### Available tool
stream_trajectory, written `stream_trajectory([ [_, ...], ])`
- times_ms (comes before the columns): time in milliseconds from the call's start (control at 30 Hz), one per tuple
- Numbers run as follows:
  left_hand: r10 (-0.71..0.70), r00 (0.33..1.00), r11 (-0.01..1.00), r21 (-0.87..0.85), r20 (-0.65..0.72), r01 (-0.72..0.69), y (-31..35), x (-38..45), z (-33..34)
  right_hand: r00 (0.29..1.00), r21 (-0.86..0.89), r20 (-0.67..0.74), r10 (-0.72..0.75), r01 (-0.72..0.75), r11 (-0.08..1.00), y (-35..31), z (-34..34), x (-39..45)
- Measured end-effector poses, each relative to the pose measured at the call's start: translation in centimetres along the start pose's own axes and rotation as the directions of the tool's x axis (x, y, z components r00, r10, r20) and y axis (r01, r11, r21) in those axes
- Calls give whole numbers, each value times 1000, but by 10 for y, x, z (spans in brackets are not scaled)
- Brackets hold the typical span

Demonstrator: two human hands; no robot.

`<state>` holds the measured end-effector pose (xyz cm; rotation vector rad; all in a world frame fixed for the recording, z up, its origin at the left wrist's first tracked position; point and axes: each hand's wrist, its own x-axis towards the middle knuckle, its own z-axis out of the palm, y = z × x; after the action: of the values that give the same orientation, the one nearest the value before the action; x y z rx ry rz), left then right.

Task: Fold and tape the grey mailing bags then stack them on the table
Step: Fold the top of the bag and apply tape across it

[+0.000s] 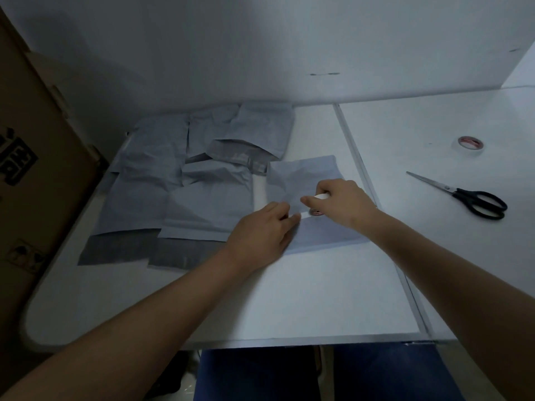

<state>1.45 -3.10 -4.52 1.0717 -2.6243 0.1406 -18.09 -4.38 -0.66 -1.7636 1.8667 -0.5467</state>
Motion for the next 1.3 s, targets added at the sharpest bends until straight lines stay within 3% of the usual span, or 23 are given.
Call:
stream_trajectory([
  [600,26,999,997,75,34,-28,3,3,-6,998,-123,59,-12,20,992,6,-14,-1],
  [933,82,994,996,33,72,-85,5,10,-2,948,207,316,35,-105,973,6,-31,6],
  [1167,76,993,996,48,91,-81,7,11,-4,952,219,302,-40,-28,975,1,-37,16],
  [1300,53,995,997,56,86,-58,9,9,-4,957,98,287,-34,6,995,-6,-39,20],
])
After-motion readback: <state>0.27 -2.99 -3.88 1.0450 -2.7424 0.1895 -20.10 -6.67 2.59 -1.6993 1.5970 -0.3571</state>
